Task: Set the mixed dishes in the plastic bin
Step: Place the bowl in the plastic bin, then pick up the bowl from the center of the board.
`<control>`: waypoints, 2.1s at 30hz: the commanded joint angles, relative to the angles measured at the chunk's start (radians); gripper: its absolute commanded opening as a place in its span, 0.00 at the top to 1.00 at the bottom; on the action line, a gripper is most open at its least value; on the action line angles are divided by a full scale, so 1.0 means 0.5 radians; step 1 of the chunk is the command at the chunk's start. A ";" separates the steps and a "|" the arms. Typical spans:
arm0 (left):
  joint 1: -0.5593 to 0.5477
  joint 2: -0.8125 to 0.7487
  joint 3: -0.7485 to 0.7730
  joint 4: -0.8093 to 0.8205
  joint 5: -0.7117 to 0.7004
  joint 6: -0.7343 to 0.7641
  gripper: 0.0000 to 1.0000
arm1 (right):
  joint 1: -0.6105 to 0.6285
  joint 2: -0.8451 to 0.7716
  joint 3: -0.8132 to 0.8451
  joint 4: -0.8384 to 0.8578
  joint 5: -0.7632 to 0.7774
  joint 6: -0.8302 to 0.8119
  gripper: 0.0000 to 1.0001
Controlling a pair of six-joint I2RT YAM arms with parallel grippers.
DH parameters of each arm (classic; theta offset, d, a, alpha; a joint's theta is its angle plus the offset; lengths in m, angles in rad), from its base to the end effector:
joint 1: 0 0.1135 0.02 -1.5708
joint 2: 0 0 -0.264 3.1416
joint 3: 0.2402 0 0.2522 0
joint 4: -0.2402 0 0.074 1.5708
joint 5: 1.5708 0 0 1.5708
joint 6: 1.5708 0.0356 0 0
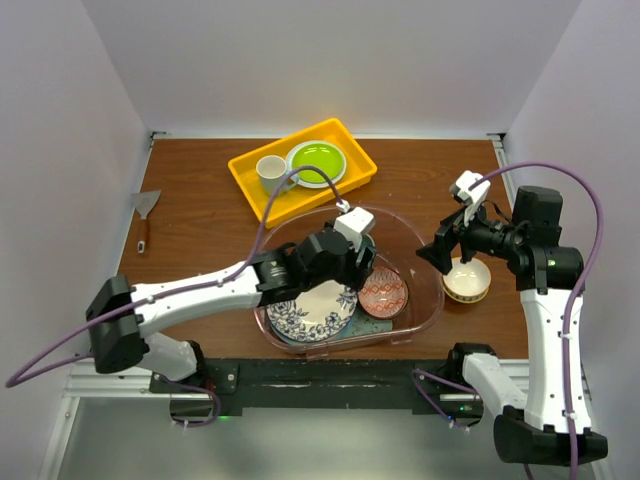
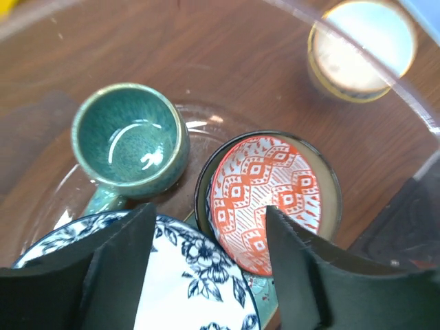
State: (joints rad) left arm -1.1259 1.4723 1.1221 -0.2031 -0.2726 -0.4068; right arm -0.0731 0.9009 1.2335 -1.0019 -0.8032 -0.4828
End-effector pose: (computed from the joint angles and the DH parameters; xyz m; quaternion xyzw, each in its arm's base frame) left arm 0.1536 -0.2999 0.2916 0.2425 0.8332 -0.2492 0.4300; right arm 0.1469 0.0149 0.3959 -0.3353 0.7765 0.2283 0.4821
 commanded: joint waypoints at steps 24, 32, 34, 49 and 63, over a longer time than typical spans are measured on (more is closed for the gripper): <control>0.408 -1.245 -0.480 -0.039 -0.219 0.485 0.00 | -0.004 0.085 0.049 -0.110 0.149 -0.200 0.04; 0.524 -1.420 -0.652 -0.054 -0.280 0.611 0.00 | -0.007 0.094 0.033 -0.116 0.232 -0.286 0.04; 0.561 -1.429 -0.710 -0.033 -0.241 0.611 0.00 | -0.007 0.100 0.021 -0.116 0.253 -0.314 0.03; 0.899 -1.570 -0.851 -0.026 -0.056 0.559 0.00 | -0.007 0.208 -0.019 -0.006 0.446 -0.240 0.01; 0.905 -1.598 -0.854 -0.054 -0.047 0.562 0.00 | -0.007 0.343 0.073 -0.045 0.811 -0.286 0.01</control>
State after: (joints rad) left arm -0.6807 0.6922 0.7044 -0.2535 -0.3092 -0.1349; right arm -0.0731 1.0599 1.2270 -1.0313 -0.4850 -0.6109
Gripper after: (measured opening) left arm 0.997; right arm 0.986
